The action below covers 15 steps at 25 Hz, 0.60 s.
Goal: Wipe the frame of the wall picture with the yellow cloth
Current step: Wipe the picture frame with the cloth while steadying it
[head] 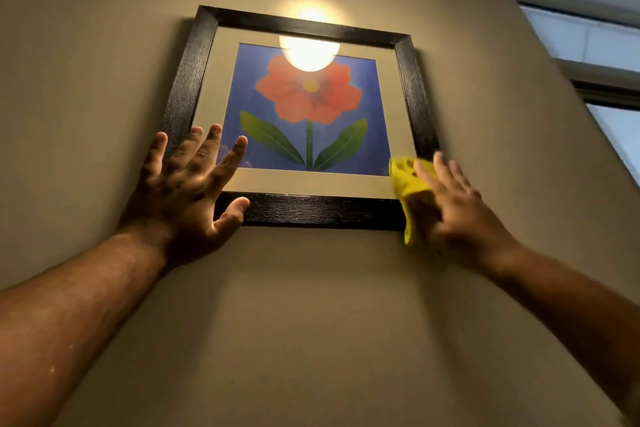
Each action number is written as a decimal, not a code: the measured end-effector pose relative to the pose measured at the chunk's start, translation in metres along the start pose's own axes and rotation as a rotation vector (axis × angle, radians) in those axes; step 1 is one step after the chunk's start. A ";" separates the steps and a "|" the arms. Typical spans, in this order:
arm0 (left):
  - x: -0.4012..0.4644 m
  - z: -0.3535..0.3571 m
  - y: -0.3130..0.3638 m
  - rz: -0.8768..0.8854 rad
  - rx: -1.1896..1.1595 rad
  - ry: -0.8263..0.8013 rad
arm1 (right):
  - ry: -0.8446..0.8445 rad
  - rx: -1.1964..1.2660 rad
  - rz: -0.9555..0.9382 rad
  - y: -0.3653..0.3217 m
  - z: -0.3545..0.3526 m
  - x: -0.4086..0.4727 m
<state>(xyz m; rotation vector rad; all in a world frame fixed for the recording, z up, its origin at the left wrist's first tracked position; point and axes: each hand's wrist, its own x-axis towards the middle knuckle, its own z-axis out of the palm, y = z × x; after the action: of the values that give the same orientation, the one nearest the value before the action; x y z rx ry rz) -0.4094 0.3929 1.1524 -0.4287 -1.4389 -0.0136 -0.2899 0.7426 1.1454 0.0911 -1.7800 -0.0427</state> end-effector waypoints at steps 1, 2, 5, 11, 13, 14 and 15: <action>-0.001 0.000 -0.001 0.007 -0.004 -0.001 | 0.005 0.010 -0.039 0.001 0.011 -0.032; 0.000 0.000 -0.001 0.009 -0.008 0.002 | 0.028 0.017 -0.059 0.003 0.016 -0.042; 0.000 0.001 -0.001 0.012 -0.009 0.004 | 0.080 -0.028 0.011 0.003 -0.003 0.041; -0.001 -0.001 0.001 -0.020 0.001 -0.014 | 0.055 0.085 0.224 -0.007 -0.043 0.167; -0.002 -0.002 0.001 -0.031 -0.008 -0.011 | 0.059 0.035 0.145 0.003 -0.027 0.116; -0.002 -0.002 0.002 -0.025 -0.006 -0.016 | 0.066 0.013 0.088 0.011 -0.017 0.076; -0.001 -0.003 0.003 -0.015 -0.007 -0.026 | 0.038 0.012 0.039 0.014 -0.004 0.029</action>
<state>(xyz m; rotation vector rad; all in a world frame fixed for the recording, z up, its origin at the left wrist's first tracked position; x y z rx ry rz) -0.4060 0.3945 1.1508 -0.4252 -1.4680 -0.0245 -0.2926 0.7546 1.1752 0.0650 -1.7441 -0.0026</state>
